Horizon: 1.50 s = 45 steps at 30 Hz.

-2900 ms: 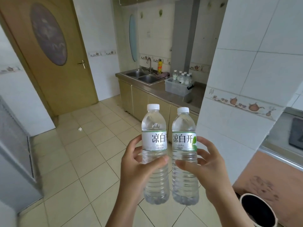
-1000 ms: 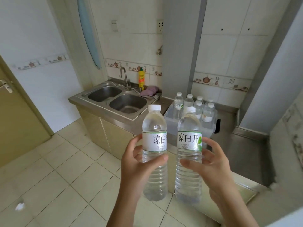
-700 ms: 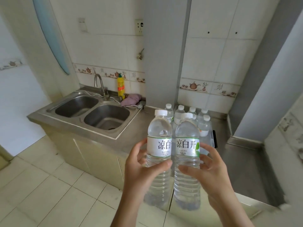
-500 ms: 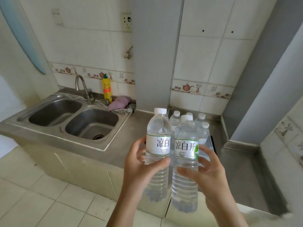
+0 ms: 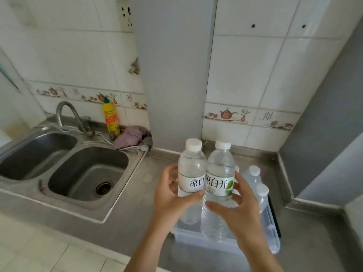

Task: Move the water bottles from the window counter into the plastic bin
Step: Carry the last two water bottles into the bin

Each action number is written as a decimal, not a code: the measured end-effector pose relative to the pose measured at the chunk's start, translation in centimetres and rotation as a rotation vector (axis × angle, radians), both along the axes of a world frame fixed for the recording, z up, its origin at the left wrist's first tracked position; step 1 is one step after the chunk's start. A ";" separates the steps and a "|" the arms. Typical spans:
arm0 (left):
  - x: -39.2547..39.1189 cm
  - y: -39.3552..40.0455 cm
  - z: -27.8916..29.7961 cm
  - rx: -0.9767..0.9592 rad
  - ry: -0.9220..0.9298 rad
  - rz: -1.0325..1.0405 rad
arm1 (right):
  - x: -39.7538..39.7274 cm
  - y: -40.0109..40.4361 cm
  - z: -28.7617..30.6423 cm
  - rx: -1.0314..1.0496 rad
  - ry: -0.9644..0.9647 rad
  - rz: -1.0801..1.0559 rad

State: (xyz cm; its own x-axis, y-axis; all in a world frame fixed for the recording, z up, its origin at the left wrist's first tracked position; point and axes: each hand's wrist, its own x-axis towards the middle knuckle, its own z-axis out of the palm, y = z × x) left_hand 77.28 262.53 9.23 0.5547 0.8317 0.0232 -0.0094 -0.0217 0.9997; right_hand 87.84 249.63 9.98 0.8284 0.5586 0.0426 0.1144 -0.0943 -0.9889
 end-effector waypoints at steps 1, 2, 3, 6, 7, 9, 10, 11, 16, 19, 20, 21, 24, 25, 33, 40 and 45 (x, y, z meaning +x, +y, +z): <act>0.9 0.9 -0.3 0.008 0.024 -0.011 | 0.8 1.0 -0.6 -0.004 -0.004 -0.018; 1.7 1.6 -0.7 0.023 0.051 -0.021 | 1.6 1.9 -1.2 -0.004 0.001 -0.036; 2.4 2.3 -1.2 0.037 0.074 -0.026 | 2.3 2.7 -1.8 -0.007 0.006 -0.047; 3.4 3.7 -2.9 0.047 0.137 -0.014 | 3.2 4.5 -3.9 -0.022 0.028 -0.047; 3.5 4.0 -3.4 0.042 0.150 -0.007 | 3.3 4.8 -4.5 -0.029 0.035 -0.045; 3.5 4.5 -4.3 0.034 0.182 0.010 | 3.3 5.3 -5.3 -0.047 0.024 -0.045; 3.6 4.6 -4.6 0.031 0.197 0.016 | 3.3 5.4 -5.6 -0.054 0.018 -0.045; 3.6 4.6 -5.0 0.028 0.211 0.021 | 3.3 5.6 -5.9 -0.060 0.020 -0.043; 3.8 4.8 -6.3 0.035 0.267 0.041 | 3.2 6.2 -6.7 -0.091 -0.009 -0.064; 3.8 4.6 -6.8 0.044 0.295 0.051 | 2.9 6.7 -7.2 -0.126 -0.028 -0.084; 3.8 4.6 -7.0 0.045 0.307 0.052 | 2.8 6.9 -7.5 -0.138 -0.037 -0.091; 3.8 4.5 -7.2 0.046 0.324 0.052 | 2.6 7.0 -7.8 -0.154 -0.052 -0.099; 3.9 4.3 -7.6 0.087 0.415 0.061 | 2.3 7.3 -8.7 -0.198 -0.083 -0.105; 3.9 4.2 -7.8 0.103 0.444 0.059 | 2.3 7.2 -8.9 -0.207 -0.092 -0.100; 4.6 3.9 -9.3 0.152 0.507 0.006 | 2.7 6.2 -9.5 -0.265 -0.215 -0.068; 3.8 4.0 -9.7 0.334 0.488 -0.043 | 2.6 6.2 -10.2 -0.273 -0.319 -0.101; 3.0 4.1 -9.0 0.620 0.472 -0.054 | 2.2 5.7 -9.7 -0.219 -0.317 -0.113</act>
